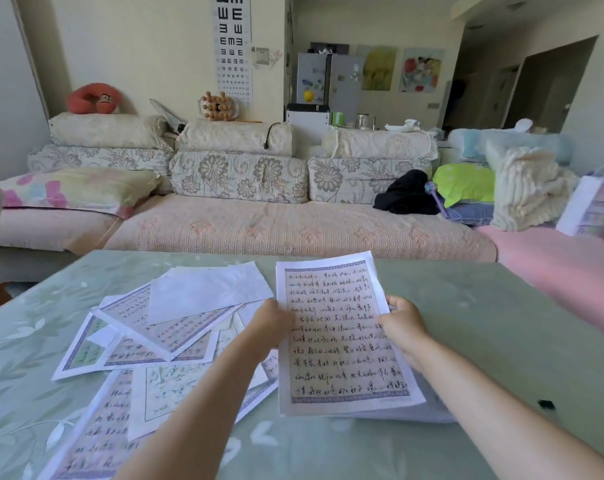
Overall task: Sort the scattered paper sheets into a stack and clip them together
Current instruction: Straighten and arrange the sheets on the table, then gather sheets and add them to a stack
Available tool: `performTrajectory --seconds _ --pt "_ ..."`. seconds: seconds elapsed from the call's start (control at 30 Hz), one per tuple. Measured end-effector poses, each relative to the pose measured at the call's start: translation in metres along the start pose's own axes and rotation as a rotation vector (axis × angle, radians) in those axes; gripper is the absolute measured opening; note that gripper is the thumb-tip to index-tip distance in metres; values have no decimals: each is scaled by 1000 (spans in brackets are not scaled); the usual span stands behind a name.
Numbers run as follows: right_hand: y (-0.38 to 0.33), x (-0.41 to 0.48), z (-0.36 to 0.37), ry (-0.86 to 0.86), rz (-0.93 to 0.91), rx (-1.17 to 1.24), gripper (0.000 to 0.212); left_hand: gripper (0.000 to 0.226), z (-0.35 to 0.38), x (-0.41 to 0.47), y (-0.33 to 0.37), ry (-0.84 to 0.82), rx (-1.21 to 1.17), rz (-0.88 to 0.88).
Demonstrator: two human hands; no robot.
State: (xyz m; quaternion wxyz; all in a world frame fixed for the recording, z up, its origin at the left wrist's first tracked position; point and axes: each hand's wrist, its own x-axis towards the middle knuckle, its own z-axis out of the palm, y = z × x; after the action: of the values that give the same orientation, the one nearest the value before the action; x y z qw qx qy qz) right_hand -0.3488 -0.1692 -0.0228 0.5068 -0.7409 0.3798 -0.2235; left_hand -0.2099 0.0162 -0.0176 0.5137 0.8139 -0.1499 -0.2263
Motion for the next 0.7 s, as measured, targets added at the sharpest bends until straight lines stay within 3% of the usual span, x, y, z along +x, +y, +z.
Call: performTrajectory --seconds 0.17,0.23,0.33,0.4,0.5,0.7 --pt "35 15 -26 58 -5 -238 42 17 52 18 -10 -2 287 79" --pt "44 18 -26 43 51 -367 37 21 60 22 -17 19 417 74" --pt "46 18 -22 26 174 -675 41 11 69 27 -25 32 549 91" --pt "43 19 -20 17 232 -738 43 12 73 28 -25 36 565 102" --pt "44 23 -21 -18 251 -705 43 18 81 28 -21 -3 517 115" --pt "43 14 -26 -27 198 -712 45 67 76 22 -19 -99 321 98"
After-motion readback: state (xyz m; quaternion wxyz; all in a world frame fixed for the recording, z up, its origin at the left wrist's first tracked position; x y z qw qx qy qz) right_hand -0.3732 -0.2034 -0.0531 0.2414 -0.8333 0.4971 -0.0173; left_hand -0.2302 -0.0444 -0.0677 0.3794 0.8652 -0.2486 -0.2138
